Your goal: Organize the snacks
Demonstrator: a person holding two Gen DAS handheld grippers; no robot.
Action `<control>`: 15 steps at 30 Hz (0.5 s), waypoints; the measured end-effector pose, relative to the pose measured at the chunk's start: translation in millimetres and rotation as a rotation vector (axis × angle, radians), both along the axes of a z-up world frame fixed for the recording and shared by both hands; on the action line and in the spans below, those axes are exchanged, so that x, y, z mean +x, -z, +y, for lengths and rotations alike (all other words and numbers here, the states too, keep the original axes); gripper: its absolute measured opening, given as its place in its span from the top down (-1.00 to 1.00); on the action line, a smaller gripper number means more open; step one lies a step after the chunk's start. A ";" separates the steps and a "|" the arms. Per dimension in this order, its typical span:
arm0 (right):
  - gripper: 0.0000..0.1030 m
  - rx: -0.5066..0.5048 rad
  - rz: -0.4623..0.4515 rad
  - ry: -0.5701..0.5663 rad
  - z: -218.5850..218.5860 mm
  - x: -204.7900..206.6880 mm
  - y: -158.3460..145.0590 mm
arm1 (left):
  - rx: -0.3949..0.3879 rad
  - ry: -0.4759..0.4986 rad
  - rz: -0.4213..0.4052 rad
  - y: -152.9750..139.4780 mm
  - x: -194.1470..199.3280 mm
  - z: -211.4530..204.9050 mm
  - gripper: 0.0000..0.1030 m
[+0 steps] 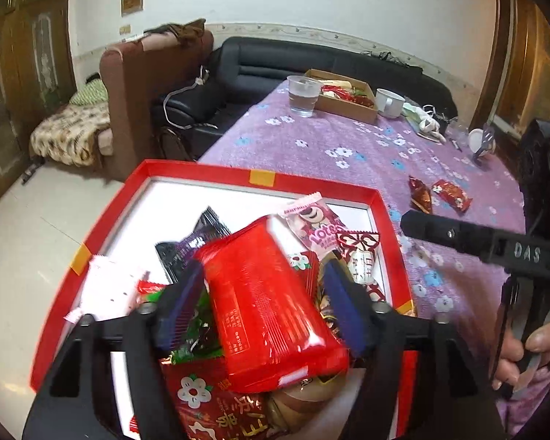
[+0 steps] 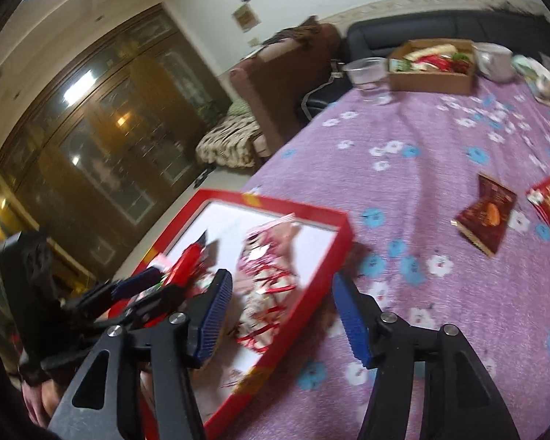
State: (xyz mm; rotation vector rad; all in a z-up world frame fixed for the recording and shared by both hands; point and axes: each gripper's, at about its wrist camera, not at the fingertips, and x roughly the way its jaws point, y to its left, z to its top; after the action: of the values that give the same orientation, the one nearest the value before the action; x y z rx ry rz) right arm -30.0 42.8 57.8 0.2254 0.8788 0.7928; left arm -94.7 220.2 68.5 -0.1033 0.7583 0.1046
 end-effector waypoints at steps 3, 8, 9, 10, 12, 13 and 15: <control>-0.32 0.000 0.047 0.063 -9.9 11.4 5.9 | 0.066 -0.002 -0.023 -6.2 -0.7 -8.8 -0.46; -0.36 0.012 0.142 0.147 -27.2 29.7 17.4 | 0.184 -0.003 -0.045 -14.1 0.6 -25.3 -0.61; -0.38 0.017 0.160 0.164 -31.6 33.3 19.7 | 0.190 -0.001 -0.048 -15.1 0.9 -27.1 -0.61; -0.39 0.021 0.171 0.176 -35.3 36.4 21.7 | 0.193 0.002 -0.048 -16.1 0.9 -28.5 -0.61; -0.39 0.031 0.189 0.202 -44.8 40.1 24.4 | 0.196 0.008 -0.046 -18.4 3.3 -32.4 -0.61; -0.39 0.034 0.193 0.214 -48.1 41.7 24.8 | 0.196 0.012 -0.046 -19.1 4.0 -34.3 -0.61; -0.39 0.037 0.201 0.236 -56.0 43.9 25.0 | 0.196 0.024 -0.045 -21.3 6.0 -40.4 -0.61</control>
State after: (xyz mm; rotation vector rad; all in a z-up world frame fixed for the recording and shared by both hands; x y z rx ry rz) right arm 13.9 -13.3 32.8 0.4386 1.0055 0.5723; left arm -88.7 179.8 89.8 0.0897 0.7003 0.1522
